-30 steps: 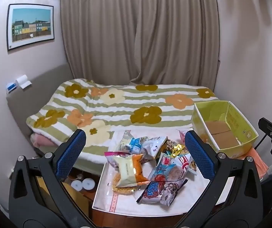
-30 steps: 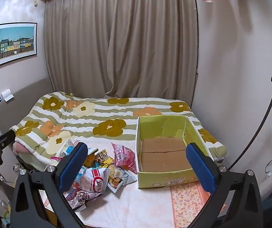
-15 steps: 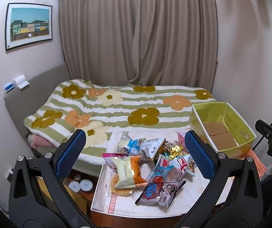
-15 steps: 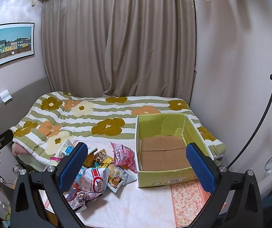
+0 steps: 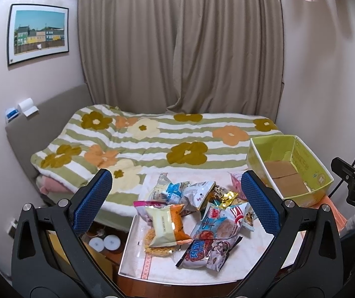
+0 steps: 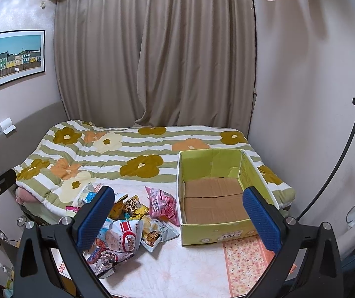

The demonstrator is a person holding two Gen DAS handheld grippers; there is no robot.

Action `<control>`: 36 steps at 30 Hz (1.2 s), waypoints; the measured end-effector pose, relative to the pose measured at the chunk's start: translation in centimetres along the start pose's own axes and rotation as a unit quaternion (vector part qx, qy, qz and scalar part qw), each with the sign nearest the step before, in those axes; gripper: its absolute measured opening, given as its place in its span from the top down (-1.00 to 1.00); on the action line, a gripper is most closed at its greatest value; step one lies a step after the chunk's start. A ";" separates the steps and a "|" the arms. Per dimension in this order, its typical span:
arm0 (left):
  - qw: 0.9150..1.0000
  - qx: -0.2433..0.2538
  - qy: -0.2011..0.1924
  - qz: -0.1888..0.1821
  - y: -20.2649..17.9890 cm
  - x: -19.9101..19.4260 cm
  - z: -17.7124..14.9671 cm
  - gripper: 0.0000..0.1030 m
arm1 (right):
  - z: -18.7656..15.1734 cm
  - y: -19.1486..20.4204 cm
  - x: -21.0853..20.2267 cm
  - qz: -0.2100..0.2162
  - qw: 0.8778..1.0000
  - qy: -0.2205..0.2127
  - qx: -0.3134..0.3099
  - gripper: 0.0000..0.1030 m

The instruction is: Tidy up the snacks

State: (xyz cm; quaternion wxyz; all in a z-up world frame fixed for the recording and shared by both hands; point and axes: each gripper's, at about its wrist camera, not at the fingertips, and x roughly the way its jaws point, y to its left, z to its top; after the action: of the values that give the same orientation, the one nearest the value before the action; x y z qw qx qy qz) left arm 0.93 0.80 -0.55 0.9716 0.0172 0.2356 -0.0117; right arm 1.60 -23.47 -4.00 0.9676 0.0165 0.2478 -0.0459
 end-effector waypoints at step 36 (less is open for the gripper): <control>1.000 0.003 0.003 0.002 -0.1 0.1 -0.3 -0.99 | 0.3 0.0 -0.4 0.006 1.000 0.002 0.006 -0.99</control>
State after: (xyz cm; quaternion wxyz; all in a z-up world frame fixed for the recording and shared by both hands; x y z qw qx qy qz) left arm 0.88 0.72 -0.81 0.9709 0.0208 0.2385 -0.0105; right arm 1.41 -23.42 -3.59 0.9672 0.0240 0.2495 -0.0419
